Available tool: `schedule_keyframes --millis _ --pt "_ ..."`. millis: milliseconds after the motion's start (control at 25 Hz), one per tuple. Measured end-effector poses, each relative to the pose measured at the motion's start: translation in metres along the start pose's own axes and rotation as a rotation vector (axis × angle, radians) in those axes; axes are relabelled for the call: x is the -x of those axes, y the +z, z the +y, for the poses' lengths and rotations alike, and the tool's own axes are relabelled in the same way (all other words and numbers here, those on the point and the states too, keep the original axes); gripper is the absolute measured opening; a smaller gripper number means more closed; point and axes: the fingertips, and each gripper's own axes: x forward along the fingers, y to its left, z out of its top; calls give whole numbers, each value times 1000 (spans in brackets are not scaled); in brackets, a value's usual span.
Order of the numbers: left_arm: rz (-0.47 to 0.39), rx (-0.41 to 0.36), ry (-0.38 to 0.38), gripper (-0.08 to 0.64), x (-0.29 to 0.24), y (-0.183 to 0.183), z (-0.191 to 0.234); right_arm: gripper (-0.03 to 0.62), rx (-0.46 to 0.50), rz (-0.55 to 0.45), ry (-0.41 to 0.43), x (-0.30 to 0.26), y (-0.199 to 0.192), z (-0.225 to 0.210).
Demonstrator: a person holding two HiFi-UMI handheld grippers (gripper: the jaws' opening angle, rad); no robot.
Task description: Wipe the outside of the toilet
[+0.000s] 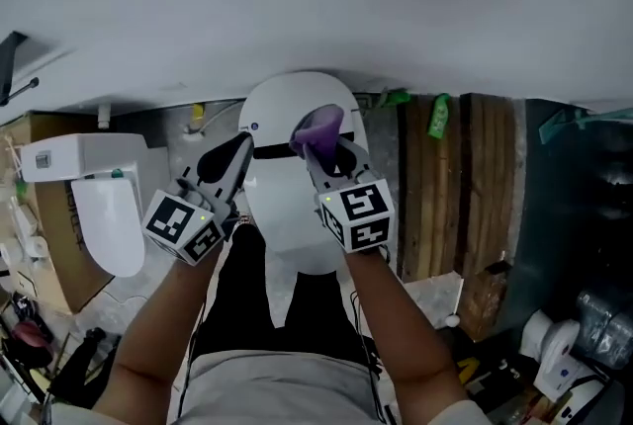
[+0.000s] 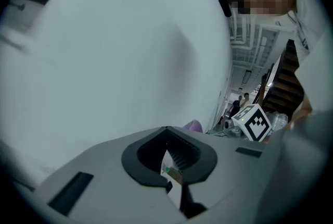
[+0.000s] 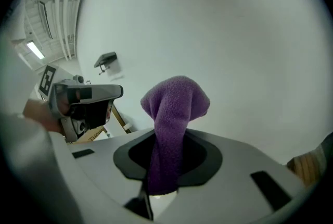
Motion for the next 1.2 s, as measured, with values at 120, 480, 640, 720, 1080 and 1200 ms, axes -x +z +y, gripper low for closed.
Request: schedule_keyframes --millis 120,480,640,720,1080,1200 --pt "-31 -28 -40 6 -2 47 -33 94 -9 -61 -13 47 38 -2" --pt "-55 -136 -287 6 -1 167 -150 94 -2 -258 -51 174 151 2" --pt "-81 -164 -316 6 5 195 -192 94 44 -328 -33 227 178 7" --pt "-92 -158 -289 6 8 200 -204 94 52 -359 2 245 183 7" --pt "-132 -131 -164 6 47 185 -244 94 130 -320 139 279 159 12" --pt "-126 -133 -171 6 70 177 -255 94 125 -334 135 295 152 27"
